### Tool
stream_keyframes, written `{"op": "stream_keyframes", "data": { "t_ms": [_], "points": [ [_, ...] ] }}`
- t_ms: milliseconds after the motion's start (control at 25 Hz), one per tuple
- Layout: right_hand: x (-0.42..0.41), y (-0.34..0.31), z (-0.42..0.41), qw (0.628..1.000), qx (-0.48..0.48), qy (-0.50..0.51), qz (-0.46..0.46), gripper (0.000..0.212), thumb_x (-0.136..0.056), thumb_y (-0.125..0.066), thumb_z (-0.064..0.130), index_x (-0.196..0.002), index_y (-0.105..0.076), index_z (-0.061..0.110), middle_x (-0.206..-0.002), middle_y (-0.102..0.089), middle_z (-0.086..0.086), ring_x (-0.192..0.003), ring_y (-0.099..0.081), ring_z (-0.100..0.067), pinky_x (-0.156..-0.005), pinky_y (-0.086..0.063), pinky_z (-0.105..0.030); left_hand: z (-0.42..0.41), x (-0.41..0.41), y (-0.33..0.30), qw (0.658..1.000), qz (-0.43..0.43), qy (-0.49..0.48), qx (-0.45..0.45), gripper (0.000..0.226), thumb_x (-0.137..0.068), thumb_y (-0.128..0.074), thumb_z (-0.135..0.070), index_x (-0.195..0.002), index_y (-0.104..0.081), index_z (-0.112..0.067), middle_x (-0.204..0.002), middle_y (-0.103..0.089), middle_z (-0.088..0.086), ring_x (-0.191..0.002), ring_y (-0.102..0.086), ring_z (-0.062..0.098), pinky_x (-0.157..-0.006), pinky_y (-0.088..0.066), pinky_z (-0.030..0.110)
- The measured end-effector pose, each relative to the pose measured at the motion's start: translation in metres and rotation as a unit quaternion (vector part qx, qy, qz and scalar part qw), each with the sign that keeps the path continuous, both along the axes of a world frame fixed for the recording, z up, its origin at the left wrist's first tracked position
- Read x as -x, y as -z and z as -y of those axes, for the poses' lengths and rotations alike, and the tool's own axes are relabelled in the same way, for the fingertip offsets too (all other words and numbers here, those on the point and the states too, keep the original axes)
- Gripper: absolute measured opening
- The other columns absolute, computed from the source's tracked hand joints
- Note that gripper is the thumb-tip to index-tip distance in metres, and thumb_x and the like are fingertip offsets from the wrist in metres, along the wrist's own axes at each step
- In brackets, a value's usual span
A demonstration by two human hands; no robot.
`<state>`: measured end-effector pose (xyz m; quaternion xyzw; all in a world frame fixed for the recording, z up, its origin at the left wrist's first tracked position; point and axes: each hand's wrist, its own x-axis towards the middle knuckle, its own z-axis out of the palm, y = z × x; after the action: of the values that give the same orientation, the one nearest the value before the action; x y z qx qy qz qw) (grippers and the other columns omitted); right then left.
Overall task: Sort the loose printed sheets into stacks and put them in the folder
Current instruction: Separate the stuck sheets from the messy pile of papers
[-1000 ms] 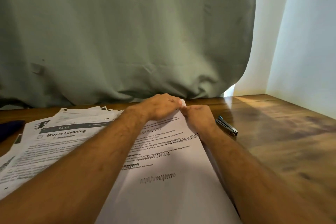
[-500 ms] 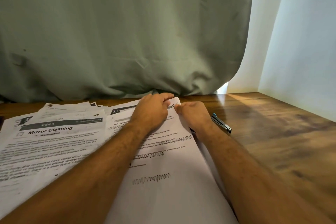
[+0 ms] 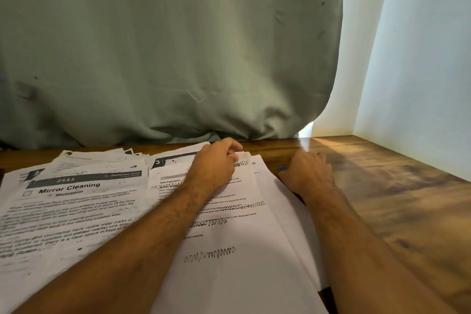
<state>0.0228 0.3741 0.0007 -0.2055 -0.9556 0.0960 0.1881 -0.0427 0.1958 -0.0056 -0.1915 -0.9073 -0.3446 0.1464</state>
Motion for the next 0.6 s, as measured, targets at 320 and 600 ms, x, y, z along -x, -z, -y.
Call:
{"op": "stream_keyframes", "data": {
  "t_ms": [320,600],
  "points": [
    [0.011,0.005,-0.014,0.994,0.087,0.051,0.037,0.034,-0.089,-0.067,0.026,-0.114,-0.06,0.004,-0.104,-0.059,-0.013,-0.091,-0.055,-0.026,-0.079,-0.049,-0.036,0.001,0.005,0.003,1.0,-0.001,0.005,0.0,0.018,-0.101,-0.055,-0.026,-0.112,-0.067,-0.034,-0.114,-0.069,-0.007,-0.089,-0.059,0.008,-0.072,-0.046,0.018],
    [0.013,0.007,0.0,0.95,0.182,-0.164,-0.194,0.032,-0.076,-0.078,0.026,-0.102,-0.059,0.028,-0.094,-0.064,0.004,-0.086,-0.059,-0.015,-0.078,-0.05,-0.033,0.001,0.001,0.0,1.0,0.001,-0.005,-0.003,0.019,-0.101,-0.056,-0.026,-0.114,-0.067,-0.033,-0.115,-0.069,-0.006,-0.097,-0.06,0.011,-0.087,-0.052,0.027]
  ]
}}
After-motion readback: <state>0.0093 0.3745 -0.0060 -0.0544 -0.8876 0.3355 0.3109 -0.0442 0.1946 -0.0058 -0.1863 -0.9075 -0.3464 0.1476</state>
